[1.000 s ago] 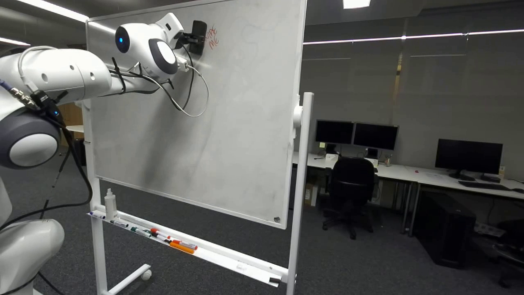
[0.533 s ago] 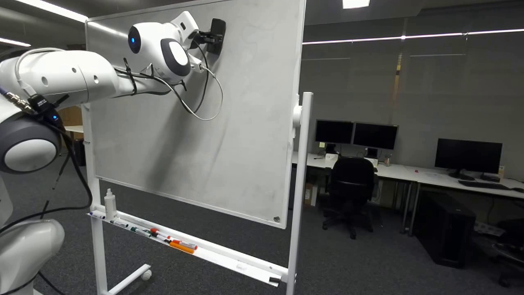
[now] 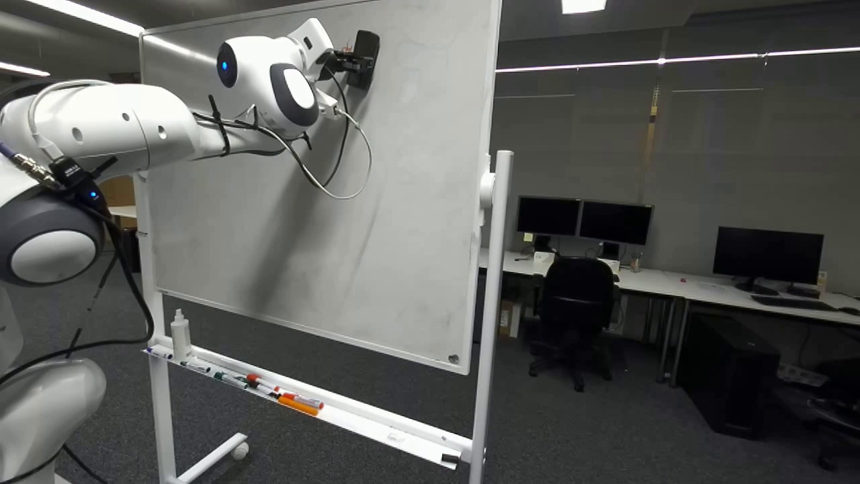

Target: Use the black eraser to wipe the white board.

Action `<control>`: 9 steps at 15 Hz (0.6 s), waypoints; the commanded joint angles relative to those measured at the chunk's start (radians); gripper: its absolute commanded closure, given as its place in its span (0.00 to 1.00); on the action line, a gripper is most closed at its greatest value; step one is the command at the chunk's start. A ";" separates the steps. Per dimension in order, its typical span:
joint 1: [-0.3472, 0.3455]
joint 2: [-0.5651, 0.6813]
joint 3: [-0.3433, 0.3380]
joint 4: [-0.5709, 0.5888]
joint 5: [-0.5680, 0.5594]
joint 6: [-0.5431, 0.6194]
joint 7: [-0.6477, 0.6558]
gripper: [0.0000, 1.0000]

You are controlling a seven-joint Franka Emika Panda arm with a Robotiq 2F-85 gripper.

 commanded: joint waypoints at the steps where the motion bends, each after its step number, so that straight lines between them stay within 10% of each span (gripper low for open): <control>1: 0.071 -0.010 0.016 0.053 0.000 -0.060 -0.054 0.70; 6: 0.108 -0.012 0.087 0.059 -0.010 -0.112 -0.126 0.70; 8: 0.005 0.050 0.161 -0.015 0.249 -0.067 -0.323 0.70; 9: 0.076 -0.001 0.162 -0.002 0.112 -0.111 -0.268 0.70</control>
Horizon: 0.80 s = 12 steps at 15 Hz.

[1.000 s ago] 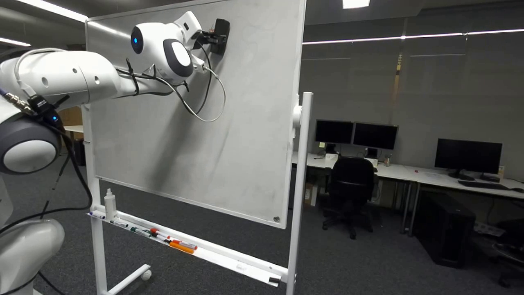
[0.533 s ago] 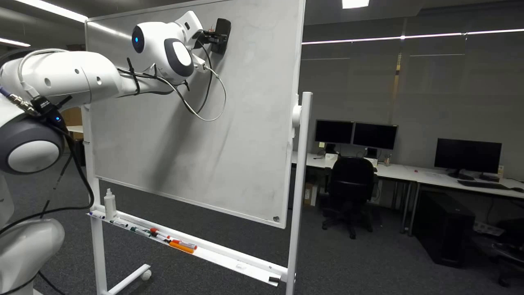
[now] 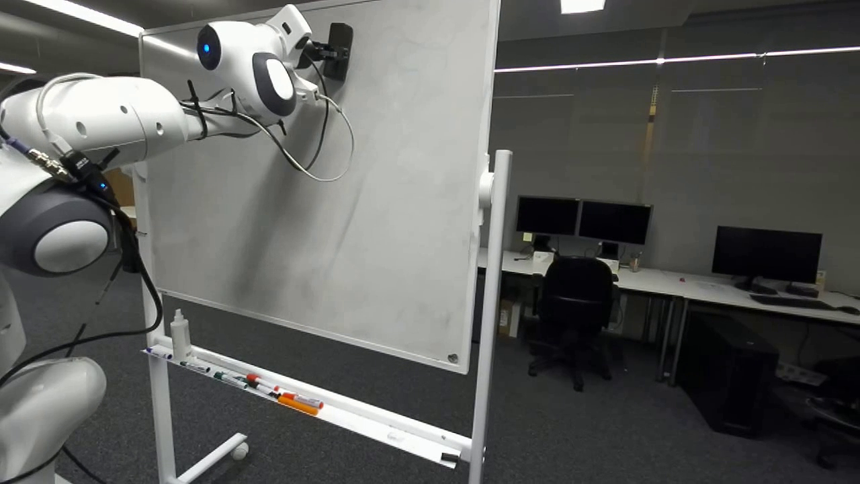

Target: Use the black eraser to wipe the white board.

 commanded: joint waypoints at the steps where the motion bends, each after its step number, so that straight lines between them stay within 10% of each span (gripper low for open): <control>1: -0.061 0.048 0.112 -0.073 0.212 0.012 -0.236 0.70; 6: -0.130 0.029 0.269 -0.167 0.479 0.002 -0.540 0.70; 12: -0.090 0.032 0.208 -0.109 0.408 -0.007 -0.487 0.70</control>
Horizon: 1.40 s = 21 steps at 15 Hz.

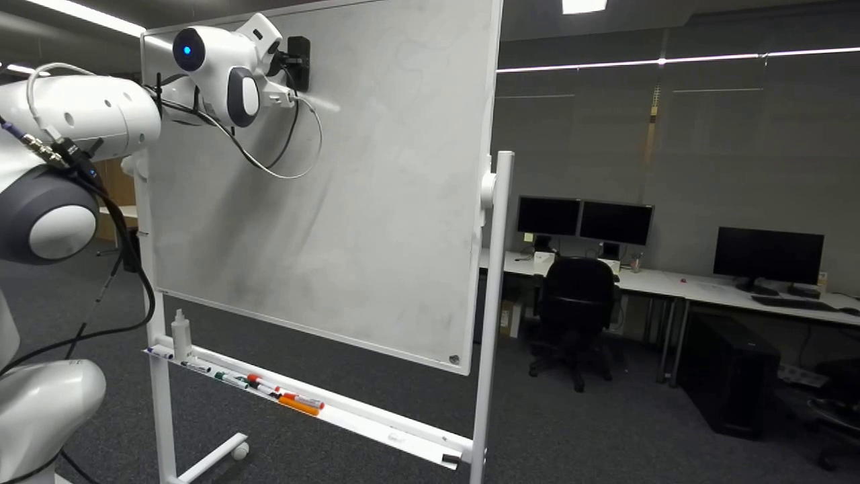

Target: Use the black eraser to wipe the white board.

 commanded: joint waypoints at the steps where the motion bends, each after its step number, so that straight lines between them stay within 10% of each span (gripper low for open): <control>1: 0.006 0.026 -0.054 0.055 0.009 -0.010 -0.011 0.70; 15: 0.126 -0.031 -0.336 0.243 0.034 -0.297 0.000 0.70; 21: 0.018 0.014 -0.205 0.165 0.285 -0.253 -0.169 0.70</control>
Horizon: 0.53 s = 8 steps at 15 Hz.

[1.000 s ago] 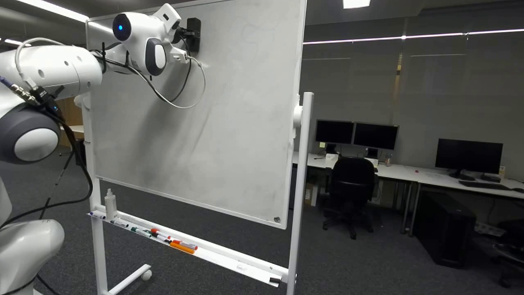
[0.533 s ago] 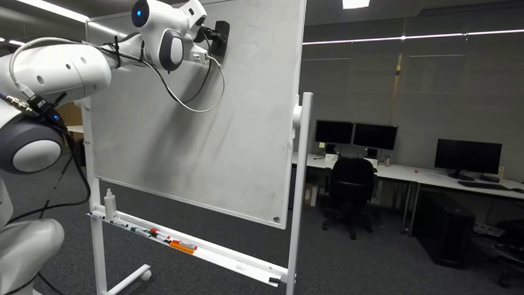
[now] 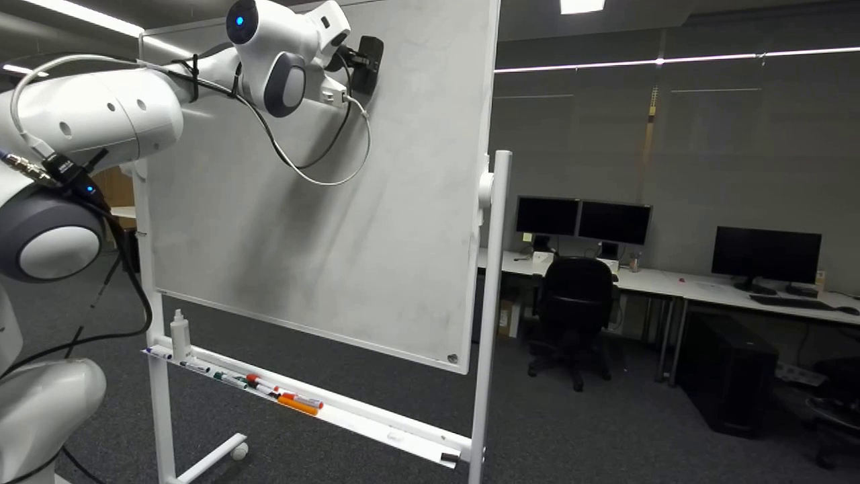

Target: Use the black eraser to wipe the white board.

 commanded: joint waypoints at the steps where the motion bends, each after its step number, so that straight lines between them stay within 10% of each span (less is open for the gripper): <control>1: -0.054 0.021 0.115 -0.058 0.081 -0.011 -0.092 0.70; 8: -0.217 -0.052 0.483 -0.362 0.126 0.108 -0.202 0.70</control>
